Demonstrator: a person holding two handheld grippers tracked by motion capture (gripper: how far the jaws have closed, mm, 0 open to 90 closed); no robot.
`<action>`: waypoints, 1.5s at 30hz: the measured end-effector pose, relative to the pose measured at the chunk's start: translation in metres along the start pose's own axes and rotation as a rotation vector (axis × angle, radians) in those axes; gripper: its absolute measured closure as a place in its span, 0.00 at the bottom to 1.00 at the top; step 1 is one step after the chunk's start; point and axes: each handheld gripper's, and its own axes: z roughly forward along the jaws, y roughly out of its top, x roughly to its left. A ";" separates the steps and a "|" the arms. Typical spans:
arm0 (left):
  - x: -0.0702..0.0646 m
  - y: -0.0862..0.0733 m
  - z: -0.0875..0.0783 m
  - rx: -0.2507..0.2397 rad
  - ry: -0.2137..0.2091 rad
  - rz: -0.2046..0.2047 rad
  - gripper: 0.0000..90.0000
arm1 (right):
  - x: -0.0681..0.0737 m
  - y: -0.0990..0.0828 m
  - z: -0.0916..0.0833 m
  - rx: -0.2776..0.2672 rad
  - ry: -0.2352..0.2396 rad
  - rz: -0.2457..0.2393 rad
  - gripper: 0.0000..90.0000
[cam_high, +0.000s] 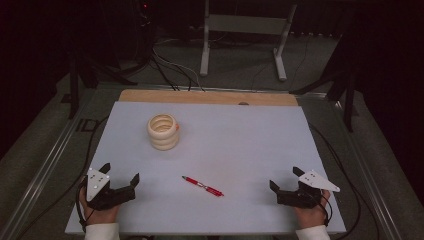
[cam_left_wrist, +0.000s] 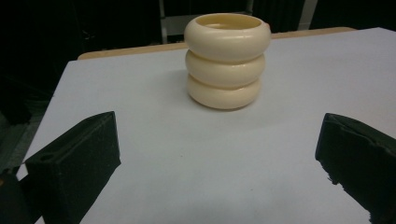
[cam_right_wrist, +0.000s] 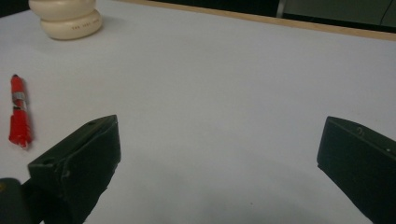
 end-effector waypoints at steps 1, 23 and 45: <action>0.000 0.000 0.000 -0.001 0.002 -0.003 0.01 | 0.000 0.000 -0.001 -0.001 -0.003 0.005 0.00; -0.003 0.025 0.000 0.022 0.036 -0.036 0.01 | -0.003 0.002 0.000 -0.045 -0.027 0.022 0.00; -0.002 0.079 0.045 0.030 -0.004 -0.031 0.01 | -0.008 0.002 0.000 -0.057 -0.043 0.038 0.00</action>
